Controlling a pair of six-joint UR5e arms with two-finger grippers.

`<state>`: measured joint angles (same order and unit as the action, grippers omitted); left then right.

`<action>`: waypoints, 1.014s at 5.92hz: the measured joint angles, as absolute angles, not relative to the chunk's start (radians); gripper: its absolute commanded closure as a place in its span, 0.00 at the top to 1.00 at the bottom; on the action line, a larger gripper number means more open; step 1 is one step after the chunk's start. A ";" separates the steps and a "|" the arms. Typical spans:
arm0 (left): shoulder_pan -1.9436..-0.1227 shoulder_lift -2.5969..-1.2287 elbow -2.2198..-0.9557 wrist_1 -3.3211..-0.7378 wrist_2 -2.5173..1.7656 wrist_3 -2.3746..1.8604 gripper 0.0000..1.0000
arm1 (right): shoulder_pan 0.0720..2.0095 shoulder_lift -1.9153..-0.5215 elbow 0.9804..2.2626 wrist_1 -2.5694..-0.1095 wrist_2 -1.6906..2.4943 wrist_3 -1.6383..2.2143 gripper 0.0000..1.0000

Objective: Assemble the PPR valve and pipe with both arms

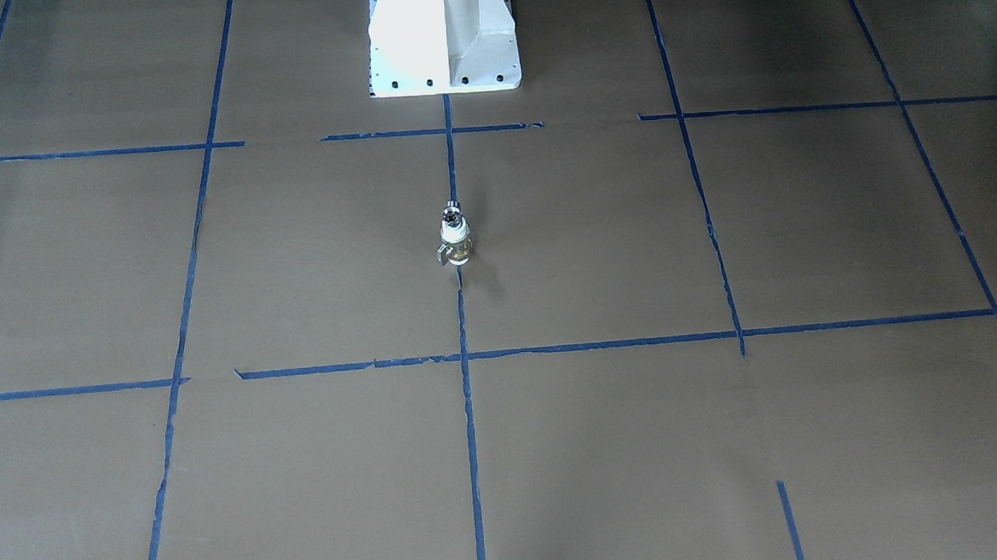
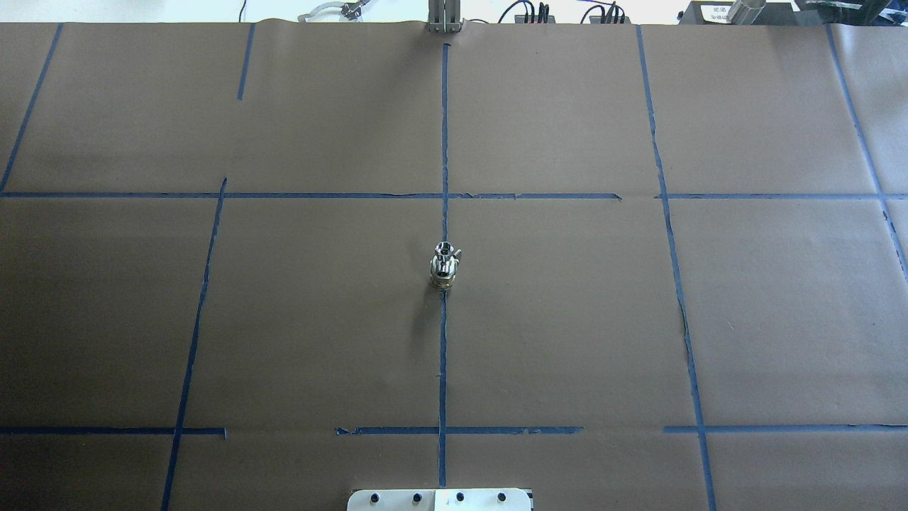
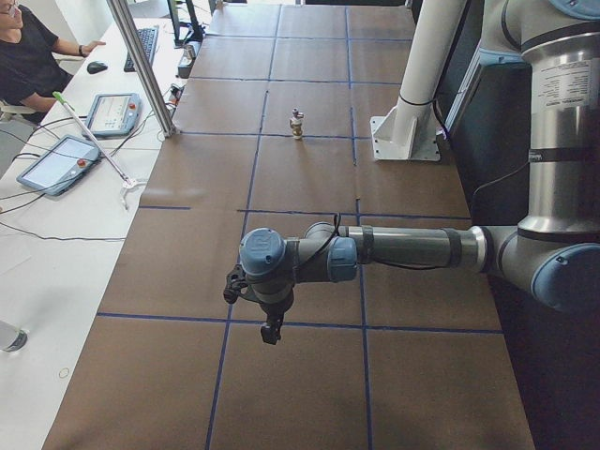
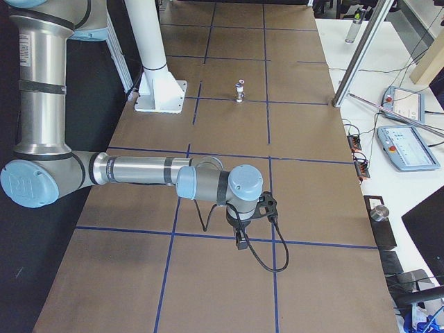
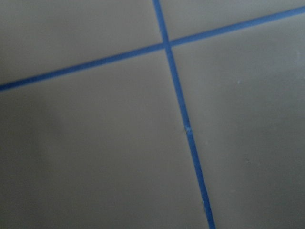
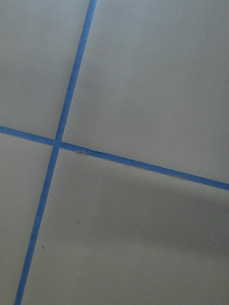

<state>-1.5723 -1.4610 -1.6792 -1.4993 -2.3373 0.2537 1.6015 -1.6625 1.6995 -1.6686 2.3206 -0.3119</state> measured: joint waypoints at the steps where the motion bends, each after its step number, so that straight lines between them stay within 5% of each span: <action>1: -1.572 -1.456 -1.681 -1.503 -2.361 0.213 1.00 | 1.573 -1.663 1.714 -1.671 2.305 -0.287 1.00; 6: -1.571 -1.455 -1.688 -1.508 -2.405 0.184 1.00 | 1.542 -1.694 1.734 -1.667 2.312 -0.249 1.00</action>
